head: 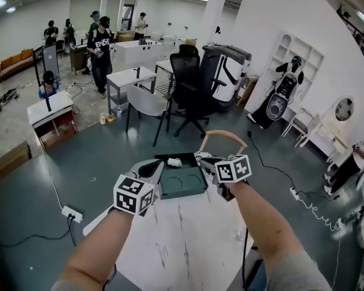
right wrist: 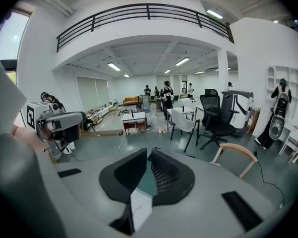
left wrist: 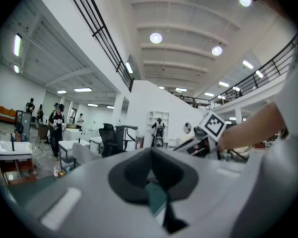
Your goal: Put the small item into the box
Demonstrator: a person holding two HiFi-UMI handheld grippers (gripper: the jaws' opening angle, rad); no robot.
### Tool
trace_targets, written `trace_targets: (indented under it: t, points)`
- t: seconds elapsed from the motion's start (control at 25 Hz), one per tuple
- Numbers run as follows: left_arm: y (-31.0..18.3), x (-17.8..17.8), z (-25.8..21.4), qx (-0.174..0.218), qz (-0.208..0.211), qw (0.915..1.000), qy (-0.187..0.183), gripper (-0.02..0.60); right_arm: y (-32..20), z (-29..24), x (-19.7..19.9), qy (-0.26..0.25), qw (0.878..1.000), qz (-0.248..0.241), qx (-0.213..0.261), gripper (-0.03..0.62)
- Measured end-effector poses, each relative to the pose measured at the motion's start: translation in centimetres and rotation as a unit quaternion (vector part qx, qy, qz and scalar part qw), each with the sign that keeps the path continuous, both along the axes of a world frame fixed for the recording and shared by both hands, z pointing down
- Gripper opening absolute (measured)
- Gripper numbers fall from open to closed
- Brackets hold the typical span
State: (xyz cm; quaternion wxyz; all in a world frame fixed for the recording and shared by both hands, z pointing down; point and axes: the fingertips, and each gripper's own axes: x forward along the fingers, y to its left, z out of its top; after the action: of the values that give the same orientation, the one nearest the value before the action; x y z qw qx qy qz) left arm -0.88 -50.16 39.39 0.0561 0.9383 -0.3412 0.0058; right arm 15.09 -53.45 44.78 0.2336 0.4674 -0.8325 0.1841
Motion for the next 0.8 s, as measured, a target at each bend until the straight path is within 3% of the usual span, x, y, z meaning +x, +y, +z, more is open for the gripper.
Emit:
trace_targets:
  t: [0.24,0.48,0.8]
  points:
    - [2.9,-0.8,-2.2,0.007,0.017,0.9998,-0.001,0.005,3.5,-2.8,-0.5,-0.018,0.999,0.012,0.025,0.011]
    - [6.1,-0.7,-3.4,0.004,0.035,0.9994,-0.007,0.005,7.8,-3.3,0.1,-0.035,0.999,0.032,0.021,0.009]
    - [11.1,-0.8,-6.0,0.016,0.033,0.9993,-0.009,0.006,13.3,-5.8,2.3,-0.055,0.997,0.040,0.040,0.009]
